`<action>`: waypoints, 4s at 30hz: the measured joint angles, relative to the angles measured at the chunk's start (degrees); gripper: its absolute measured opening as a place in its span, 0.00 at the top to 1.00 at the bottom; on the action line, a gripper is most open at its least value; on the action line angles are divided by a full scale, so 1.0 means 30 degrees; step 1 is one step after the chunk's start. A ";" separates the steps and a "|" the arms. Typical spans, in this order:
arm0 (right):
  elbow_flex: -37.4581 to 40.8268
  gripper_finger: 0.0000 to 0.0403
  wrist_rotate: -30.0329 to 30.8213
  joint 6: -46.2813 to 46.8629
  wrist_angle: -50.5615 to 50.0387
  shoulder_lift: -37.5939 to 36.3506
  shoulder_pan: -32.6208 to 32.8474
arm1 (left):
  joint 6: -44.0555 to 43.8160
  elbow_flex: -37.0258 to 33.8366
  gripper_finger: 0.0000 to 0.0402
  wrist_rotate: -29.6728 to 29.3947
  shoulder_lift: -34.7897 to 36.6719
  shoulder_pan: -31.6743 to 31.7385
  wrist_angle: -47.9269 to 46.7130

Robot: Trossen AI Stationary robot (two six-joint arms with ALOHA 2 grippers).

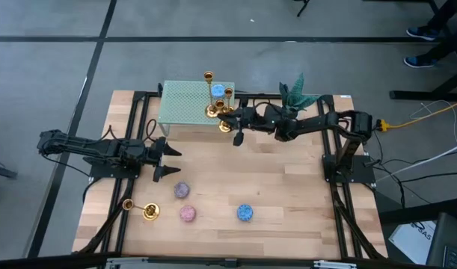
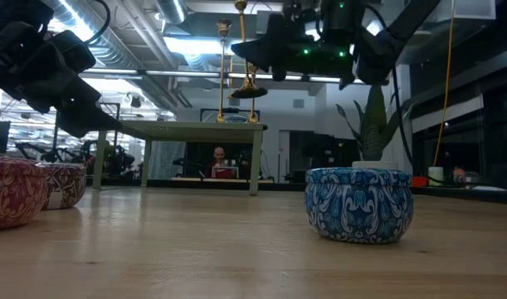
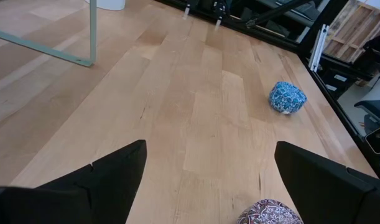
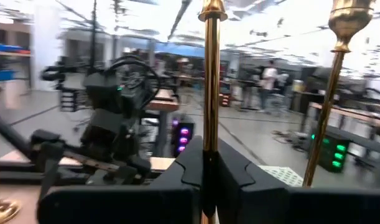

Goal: Pick & Place candle stick holders
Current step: Put the gold candle holder on the shelf

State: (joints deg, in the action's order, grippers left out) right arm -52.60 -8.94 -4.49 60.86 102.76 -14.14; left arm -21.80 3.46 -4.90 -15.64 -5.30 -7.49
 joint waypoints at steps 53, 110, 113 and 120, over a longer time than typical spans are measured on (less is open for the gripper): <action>-0.3614 0.96 0.0131 0.0929 0.1016 0.4022 -0.0500 | 0.0000 0.0002 0.12 -0.0002 0.0000 0.0002 0.0000; -0.3585 0.67 0.0981 0.1836 -0.2215 0.3920 -0.1054 | 0.0000 0.0007 0.12 0.0000 0.0000 0.0007 0.0000; -0.3585 0.61 0.0979 0.1826 -0.2215 0.3920 -0.1054 | 0.0000 0.0000 0.12 -0.0002 0.0000 0.0000 0.0000; -0.3585 0.51 0.0979 0.0808 -0.2623 0.3487 -0.0989 | 0.0000 0.0000 0.12 -0.0002 0.0000 0.0000 0.0000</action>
State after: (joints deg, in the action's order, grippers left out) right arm -63.35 -6.00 -2.07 52.99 113.22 -17.10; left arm -21.80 3.46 -4.91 -15.64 -5.30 -7.49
